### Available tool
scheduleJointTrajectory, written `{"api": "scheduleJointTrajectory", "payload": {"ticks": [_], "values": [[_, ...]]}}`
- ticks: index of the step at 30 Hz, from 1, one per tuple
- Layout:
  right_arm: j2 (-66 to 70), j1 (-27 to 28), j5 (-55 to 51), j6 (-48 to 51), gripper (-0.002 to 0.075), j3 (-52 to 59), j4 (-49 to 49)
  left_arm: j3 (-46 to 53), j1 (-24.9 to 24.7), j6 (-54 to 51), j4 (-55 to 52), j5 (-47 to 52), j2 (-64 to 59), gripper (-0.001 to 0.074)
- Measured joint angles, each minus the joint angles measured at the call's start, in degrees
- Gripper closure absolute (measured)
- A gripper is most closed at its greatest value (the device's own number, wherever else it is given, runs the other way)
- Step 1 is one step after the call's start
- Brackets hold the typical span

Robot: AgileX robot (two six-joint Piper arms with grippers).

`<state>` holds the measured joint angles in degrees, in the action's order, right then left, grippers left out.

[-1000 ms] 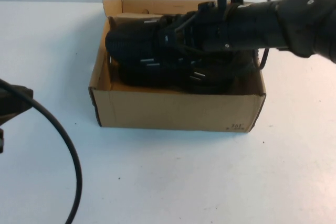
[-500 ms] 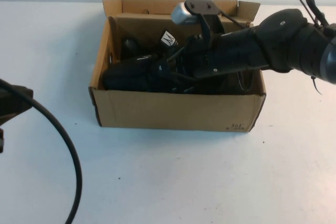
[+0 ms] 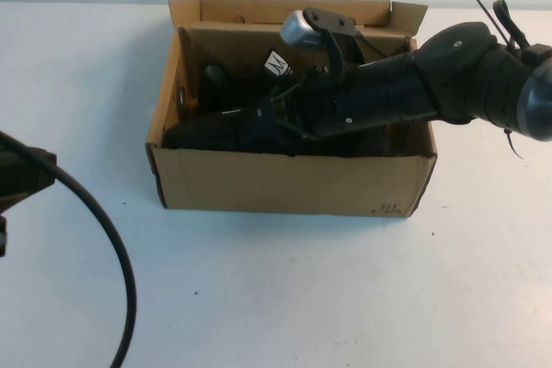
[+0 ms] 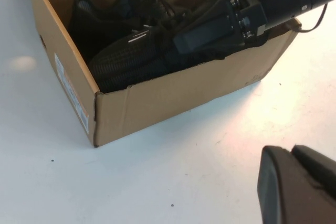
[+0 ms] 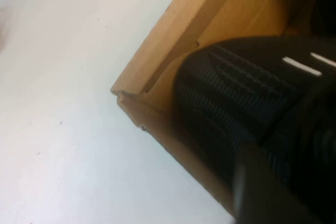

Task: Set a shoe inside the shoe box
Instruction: Place the shoe in the shoe box

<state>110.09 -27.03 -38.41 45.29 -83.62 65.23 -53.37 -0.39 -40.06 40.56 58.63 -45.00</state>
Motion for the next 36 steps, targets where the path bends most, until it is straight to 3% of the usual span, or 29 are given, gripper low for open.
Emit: {"api": "scheduleJointTrajectory", "payload": {"ticks": [4, 8, 24, 36], "values": [[0.0, 0.0, 0.5, 1.1, 0.0402, 0.0, 0.0, 0.0, 0.0, 0.2, 0.0, 0.4, 0.0, 0.0736], [0.0, 0.0, 1.3, 3.1, 0.0349, 0.0, -0.6, 0.0, 0.0, 0.3, 0.0, 0.9, 0.0, 0.0736], [0.0, 0.0, 4.5, 1.5, 0.0339, 0.0, -15.8, 0.0, 0.0, 0.4, 0.0, 1.7, 0.0, 0.0736], [0.8, 0.6, 5.6, -2.6, 0.0339, -0.2, -17.3, 0.0, 0.0, 0.4, 0.0, 1.9, 0.0, 0.0736]]}}
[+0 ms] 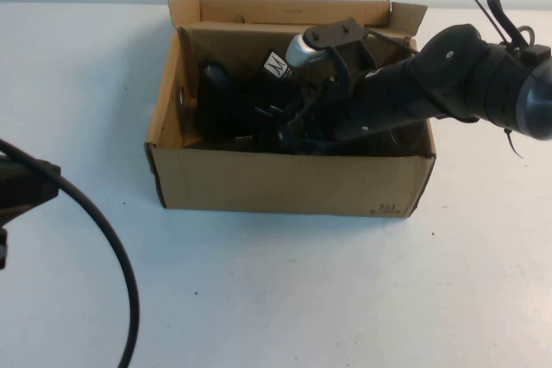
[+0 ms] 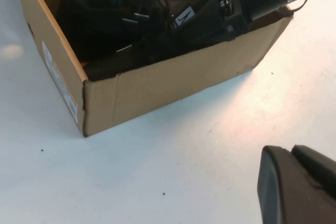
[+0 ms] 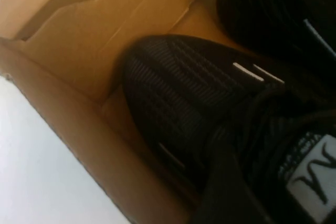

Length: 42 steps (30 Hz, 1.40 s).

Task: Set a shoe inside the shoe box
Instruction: Place the shoe in the shoe box

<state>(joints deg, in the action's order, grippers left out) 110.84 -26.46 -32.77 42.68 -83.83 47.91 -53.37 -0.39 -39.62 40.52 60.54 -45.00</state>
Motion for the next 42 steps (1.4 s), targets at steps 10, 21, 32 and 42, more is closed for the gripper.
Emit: {"api": "scheduleJointTrajectory", "payload": {"ticks": [10, 21, 32, 42], "values": [[0.0, 5.2, -5.3, -3.3, 0.0339, -0.5, 0.0, 0.0, 0.0, 0.0, -0.5, 0.6, 0.0, 0.0736], [-2.6, 6.6, -8.5, 1.1, 0.0339, -0.5, 0.0, 0.0, 0.0, 0.0, -0.8, 1.1, 0.0, 0.0736], [-15.7, 6.6, -10.7, 6.5, 0.0539, -0.5, -0.2, 0.0, 0.0, -3.2, -8.8, 9.6, 0.0, 0.0736], [-32.6, 6.6, -13.5, 5.8, 0.0736, -0.5, -0.3, 0.0, -7.9, -3.3, -10.2, 11.0, 5.2, 0.0736]]}}
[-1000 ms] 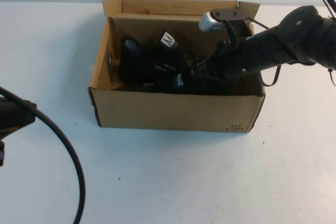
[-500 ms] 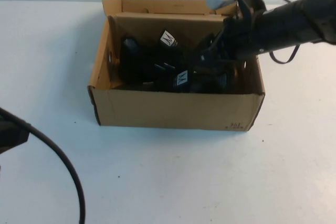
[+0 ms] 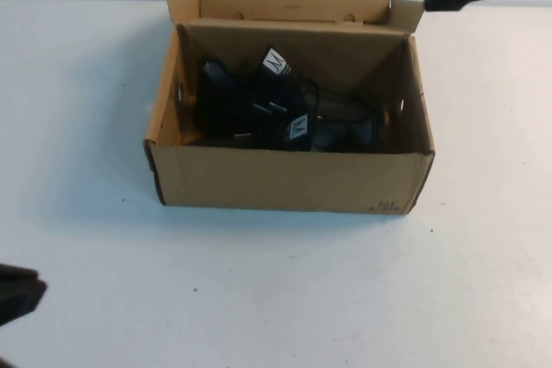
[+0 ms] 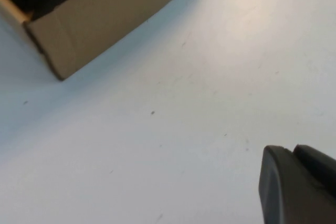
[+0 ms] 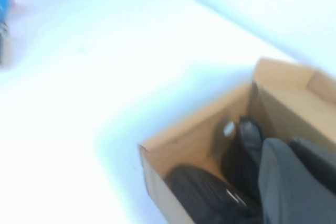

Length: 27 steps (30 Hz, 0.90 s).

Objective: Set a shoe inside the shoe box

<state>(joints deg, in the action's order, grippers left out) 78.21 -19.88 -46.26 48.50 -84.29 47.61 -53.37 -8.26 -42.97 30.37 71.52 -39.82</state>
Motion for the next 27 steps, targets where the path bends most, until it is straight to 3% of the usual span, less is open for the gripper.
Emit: {"api": "scheduleJointTrajectory", "payload": {"ticks": [7, 11, 19, 27], "values": [[-13.0, 0.0, 3.1, -11.7, 0.0741, 7.4, -11.4, 0.0, -0.9, 21.0, -23.8, -0.4, 9.7, 0.0736], [-21.2, 0.0, 7.5, -19.4, 0.0741, 16.0, -22.5, 1.0, -0.9, 32.4, -32.4, -8.8, 13.0, 0.0736], [-35.9, 0.0, 15.6, -25.4, 0.0742, 33.4, -27.4, 10.2, -0.9, 34.4, -20.8, -26.1, 13.7, 0.0736], [-51.8, 0.0, 26.5, -29.8, 0.0742, 51.7, -27.4, 16.0, -0.9, 29.5, -12.2, -29.7, 13.7, 0.0736]]}}
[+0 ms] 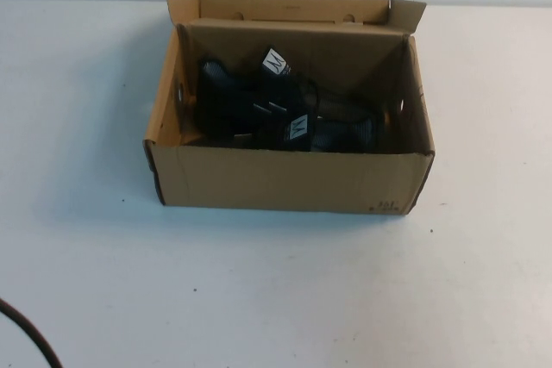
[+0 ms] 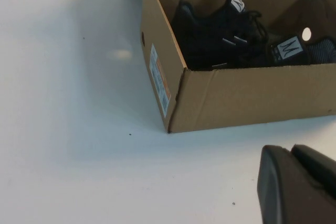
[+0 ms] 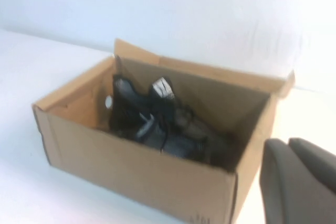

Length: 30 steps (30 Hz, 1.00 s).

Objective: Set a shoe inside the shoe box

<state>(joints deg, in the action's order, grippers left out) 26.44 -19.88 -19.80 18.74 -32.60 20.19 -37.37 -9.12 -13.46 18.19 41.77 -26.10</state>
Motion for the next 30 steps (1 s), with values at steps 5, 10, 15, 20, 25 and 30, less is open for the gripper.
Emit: {"api": "scheduleJointTrajectory", "payload": {"ticks": [5, 10, 15, 20, 25, 30], "values": [[-4.9, 0.0, 6.0, -1.5, 0.0742, 9.5, 0.5, 0.3, 0.0, -0.2, 0.4, 0.0, 0.0, 0.0736], [-5.5, 0.0, 8.7, -1.6, 0.0742, 11.9, 0.8, 0.4, 0.0, -0.2, 0.4, 0.0, 0.0, 0.0736], [-5.6, 0.0, 9.5, -1.6, 0.0742, 11.9, 0.9, 0.4, 0.0, -0.2, 0.4, 0.2, 0.0, 0.0736], [-5.6, 0.0, 9.6, -1.6, 0.0742, 11.9, 1.0, 0.4, 0.0, -0.2, 0.4, 0.6, 0.0, 0.0736], [-5.6, 0.0, 8.0, -1.6, 0.0742, 11.9, 1.0, 0.4, 0.0, -0.2, 0.4, 0.6, 0.0, 0.0736], [-5.6, 0.0, 6.2, -1.6, 0.0742, 11.9, 1.1, 0.4, 0.0, -0.2, 0.4, 0.6, 0.0, 0.0736]]}}
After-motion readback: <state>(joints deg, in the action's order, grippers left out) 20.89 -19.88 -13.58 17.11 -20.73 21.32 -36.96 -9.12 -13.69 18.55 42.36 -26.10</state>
